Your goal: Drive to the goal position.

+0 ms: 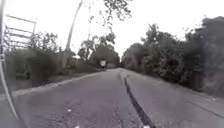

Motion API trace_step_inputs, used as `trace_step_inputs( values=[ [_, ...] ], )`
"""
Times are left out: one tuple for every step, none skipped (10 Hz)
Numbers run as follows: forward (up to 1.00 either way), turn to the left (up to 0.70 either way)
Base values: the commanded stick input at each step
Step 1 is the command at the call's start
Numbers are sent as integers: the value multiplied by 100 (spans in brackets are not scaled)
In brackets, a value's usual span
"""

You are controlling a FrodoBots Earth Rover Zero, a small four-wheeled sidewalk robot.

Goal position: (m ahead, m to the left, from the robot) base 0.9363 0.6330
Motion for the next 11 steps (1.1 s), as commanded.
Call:
trace_step_inputs(
  values=[
    [70,0],
    [70,0],
    [70,0],
    [70,0],
    [70,0],
    [70,0],
    [70,0],
    [70,0],
    [70,0],
    [70,0],
    [70,0]
  ],
)
